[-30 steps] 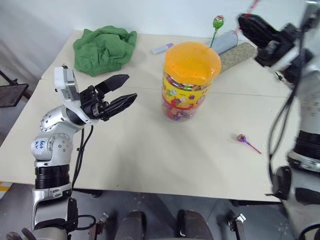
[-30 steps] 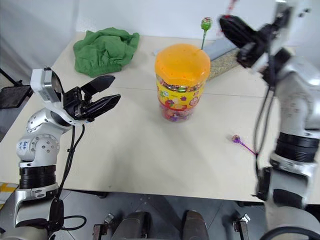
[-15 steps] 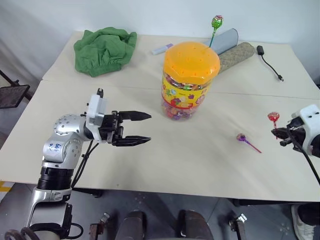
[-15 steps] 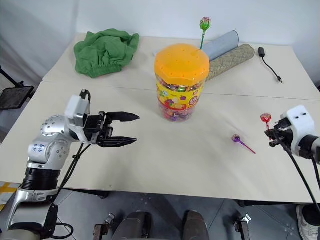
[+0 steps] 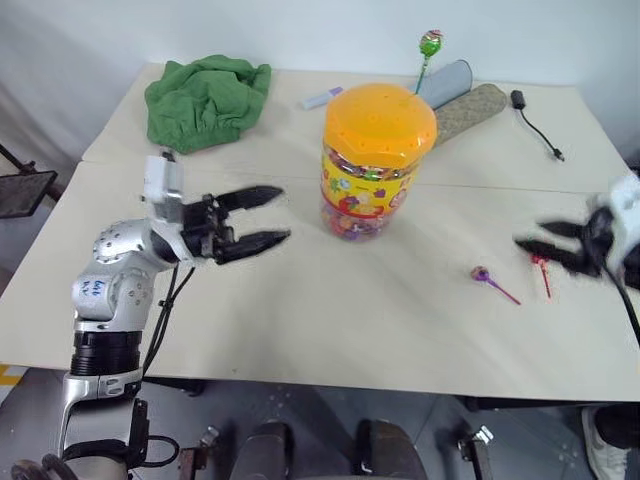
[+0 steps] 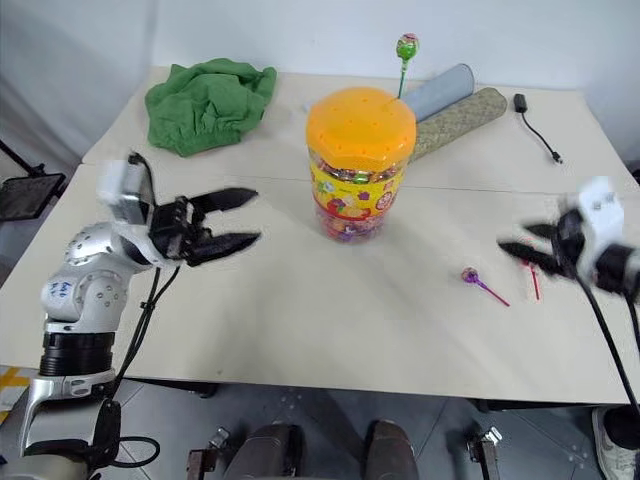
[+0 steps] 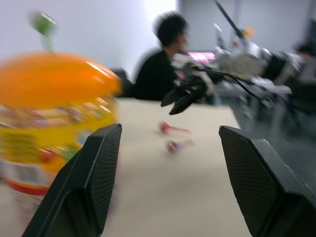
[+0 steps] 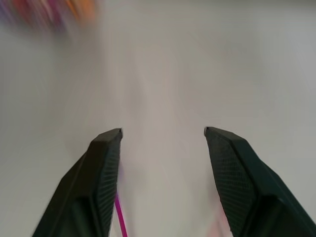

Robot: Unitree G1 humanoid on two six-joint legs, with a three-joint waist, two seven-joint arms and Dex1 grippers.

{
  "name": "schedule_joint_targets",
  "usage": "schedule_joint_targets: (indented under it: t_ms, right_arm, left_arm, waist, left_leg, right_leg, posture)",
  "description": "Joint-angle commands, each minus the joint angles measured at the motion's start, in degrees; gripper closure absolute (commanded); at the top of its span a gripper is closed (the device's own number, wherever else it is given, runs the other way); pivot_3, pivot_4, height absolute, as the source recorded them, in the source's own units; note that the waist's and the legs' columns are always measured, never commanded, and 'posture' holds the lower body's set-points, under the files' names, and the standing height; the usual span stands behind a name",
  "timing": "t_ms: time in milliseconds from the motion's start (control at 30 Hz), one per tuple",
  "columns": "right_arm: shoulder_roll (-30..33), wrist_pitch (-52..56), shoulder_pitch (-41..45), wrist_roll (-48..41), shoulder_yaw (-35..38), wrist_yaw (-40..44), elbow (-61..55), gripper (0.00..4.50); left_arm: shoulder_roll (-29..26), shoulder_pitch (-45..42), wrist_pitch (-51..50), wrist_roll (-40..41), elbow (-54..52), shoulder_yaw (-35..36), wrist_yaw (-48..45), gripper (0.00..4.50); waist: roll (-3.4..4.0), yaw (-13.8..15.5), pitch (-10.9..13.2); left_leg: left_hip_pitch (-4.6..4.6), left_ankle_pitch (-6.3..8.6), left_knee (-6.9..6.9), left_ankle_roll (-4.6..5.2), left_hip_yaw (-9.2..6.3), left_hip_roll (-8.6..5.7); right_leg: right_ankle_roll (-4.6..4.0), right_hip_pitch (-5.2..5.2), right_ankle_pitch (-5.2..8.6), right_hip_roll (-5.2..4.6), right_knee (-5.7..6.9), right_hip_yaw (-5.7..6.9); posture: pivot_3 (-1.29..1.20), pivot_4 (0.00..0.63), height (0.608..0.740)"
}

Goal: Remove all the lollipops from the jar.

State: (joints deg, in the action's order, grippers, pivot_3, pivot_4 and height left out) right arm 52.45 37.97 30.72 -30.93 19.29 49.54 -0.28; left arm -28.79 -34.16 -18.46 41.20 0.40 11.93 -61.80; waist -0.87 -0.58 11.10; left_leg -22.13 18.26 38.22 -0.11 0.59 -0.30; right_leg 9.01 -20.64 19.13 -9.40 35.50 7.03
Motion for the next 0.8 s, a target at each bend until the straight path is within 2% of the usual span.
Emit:
schedule_joint_targets:
  t_ms: [33, 100, 233, 500, 600, 767, 800]
  right_arm:
    - [-5.3, 1.8, 11.3, -2.8, -1.0, -6.0, -0.2, 1.79]
    - [-10.8, 2.2, 20.3, 0.1, -5.2, -11.3, 3.8, 1.79]
    - [-19.5, -0.2, 31.5, 4.8, -9.7, -16.8, 14.0, 1.79]
    - [-26.6, -6.3, 39.5, 9.9, -11.6, -20.4, 26.4, 1.79]
    - [-27.6, -6.8, 39.9, 9.2, -10.9, -19.6, 26.4, 2.65]
    - [-27.5, -6.8, 39.5, 9.1, -10.6, -19.0, 25.4, 4.35]
    - [-27.3, -7.1, 39.6, 9.0, -10.4, -18.8, 25.4, 4.43]
  left_arm:
    - [1.3, -1.8, -0.2, 2.1, -1.2, 4.0, 6.3, 1.13]
    - [1.8, -1.7, -0.8, 2.2, -1.5, 4.7, 8.3, 1.13]
    - [2.1, -0.8, -1.3, 2.3, -2.9, 3.8, 8.9, 1.13]
    - [2.4, -0.4, -1.3, 2.7, -4.5, 4.3, 9.9, 1.13]
    - [2.5, -0.2, -1.1, 2.8, -5.2, 4.5, 10.4, 1.13]
    - [2.5, -0.6, -0.9, 2.7, -4.7, 4.6, 10.4, 1.13]
    - [2.5, -0.9, -0.6, 2.6, -4.4, 4.5, 10.3, 1.13]
  waist:
    - [0.0, 0.2, 0.0]
    - [0.0, 0.3, 0.0]
    - [0.0, 0.5, 0.0]
    - [0.0, -0.1, 0.0]
    - [0.0, -1.0, 0.0]
    - [0.01, -1.6, 0.0]
    - [0.0, -1.6, 0.0]
  left_leg:
    - [0.01, 0.0, 0.02, 0.0, -0.02, -0.01]
    - [-0.01, 0.01, 0.04, -0.02, -0.06, 0.0]
    - [-0.08, 0.01, -0.02, -0.02, -0.18, -0.05]
    - [-0.17, 0.02, -0.09, -0.03, -0.37, -0.17]
    - [-0.16, 0.01, -0.07, -0.03, -0.36, -0.16]
    - [-0.15, 0.0, -0.11, -0.07, -0.26, -0.1]
    - [-0.15, 0.0, -0.12, -0.07, -0.24, -0.09]
  right_leg:
    - [0.0, 0.0, 0.0, 0.0, 0.05, 0.01]
    - [0.0, 0.0, 0.0, 0.0, 0.08, 0.07]
    - [0.0, -0.07, 0.0, -0.04, 0.16, 0.17]
    - [0.0, -0.1, 0.0, -0.05, 0.23, 0.39]
    - [0.0, -0.08, 0.0, -0.05, 0.24, 0.4]
    - [0.0, -0.19, 0.0, -0.03, 0.31, 0.39]
    - [0.0, -0.21, 0.0, -0.03, 0.34, 0.39]
  posture:
    - [0.0, 0.15, 0.74]
    - [0.0, 0.15, 0.74]
    - [0.0, 0.15, 0.74]
    - [0.0, 0.15, 0.74]
    - [0.0, 0.15, 0.74]
    - [0.0, 0.15, 0.74]
    - [0.0, 0.15, 0.74]
